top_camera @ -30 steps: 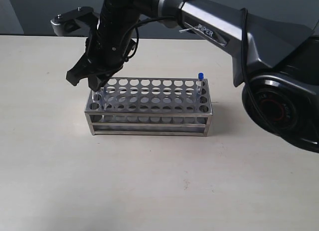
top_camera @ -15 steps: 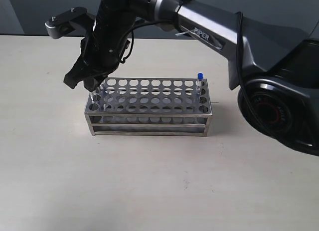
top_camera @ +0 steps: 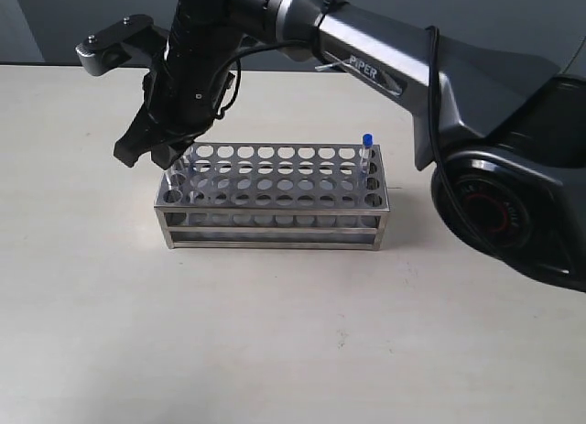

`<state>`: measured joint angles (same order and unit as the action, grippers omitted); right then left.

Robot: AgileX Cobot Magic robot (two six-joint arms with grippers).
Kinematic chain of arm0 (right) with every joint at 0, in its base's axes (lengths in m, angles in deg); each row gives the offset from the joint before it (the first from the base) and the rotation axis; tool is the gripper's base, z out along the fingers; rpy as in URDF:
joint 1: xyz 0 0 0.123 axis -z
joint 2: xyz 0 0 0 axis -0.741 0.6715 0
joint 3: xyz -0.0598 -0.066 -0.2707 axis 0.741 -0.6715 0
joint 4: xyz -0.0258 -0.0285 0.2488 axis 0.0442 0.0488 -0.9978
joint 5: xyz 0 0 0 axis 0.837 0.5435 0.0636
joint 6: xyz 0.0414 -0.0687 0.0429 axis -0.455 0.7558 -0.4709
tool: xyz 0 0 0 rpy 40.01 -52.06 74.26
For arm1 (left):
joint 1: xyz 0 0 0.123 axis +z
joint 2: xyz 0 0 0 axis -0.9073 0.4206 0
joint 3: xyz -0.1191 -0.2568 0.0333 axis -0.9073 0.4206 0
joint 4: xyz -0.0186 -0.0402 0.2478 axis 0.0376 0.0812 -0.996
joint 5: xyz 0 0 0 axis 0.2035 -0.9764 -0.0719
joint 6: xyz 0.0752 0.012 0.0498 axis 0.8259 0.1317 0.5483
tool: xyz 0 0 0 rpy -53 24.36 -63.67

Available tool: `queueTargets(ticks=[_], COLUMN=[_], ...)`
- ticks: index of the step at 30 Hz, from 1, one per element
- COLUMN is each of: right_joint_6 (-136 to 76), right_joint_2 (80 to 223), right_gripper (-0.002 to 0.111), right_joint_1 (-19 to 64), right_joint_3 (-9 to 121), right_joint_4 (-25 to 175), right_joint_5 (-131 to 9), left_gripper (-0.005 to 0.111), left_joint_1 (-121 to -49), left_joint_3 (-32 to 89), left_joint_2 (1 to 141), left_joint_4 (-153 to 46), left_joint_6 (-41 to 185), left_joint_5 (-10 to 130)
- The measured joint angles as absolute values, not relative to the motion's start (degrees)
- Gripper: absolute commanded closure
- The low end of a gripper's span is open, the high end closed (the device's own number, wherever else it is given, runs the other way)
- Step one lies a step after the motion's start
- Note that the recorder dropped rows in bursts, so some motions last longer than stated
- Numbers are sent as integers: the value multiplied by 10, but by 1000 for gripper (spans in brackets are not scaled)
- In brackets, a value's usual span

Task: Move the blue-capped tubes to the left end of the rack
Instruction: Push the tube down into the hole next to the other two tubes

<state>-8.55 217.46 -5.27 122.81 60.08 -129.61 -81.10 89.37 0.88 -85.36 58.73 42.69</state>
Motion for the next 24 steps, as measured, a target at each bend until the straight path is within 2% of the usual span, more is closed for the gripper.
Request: queueTargets(ticks=[24], right_joint_6=[-135], right_joint_2=[2169], right_gripper=[109], right_joint_1=[-74], right_joint_3=[1228], right_joint_4=[666], right_joint_5=[-1298], left_gripper=[106], left_joint_1=[-811], left_joint_3=[894], left_joint_2=[9], left_joint_4=[-854], left_joint_6=[587], left_joint_5=[427])
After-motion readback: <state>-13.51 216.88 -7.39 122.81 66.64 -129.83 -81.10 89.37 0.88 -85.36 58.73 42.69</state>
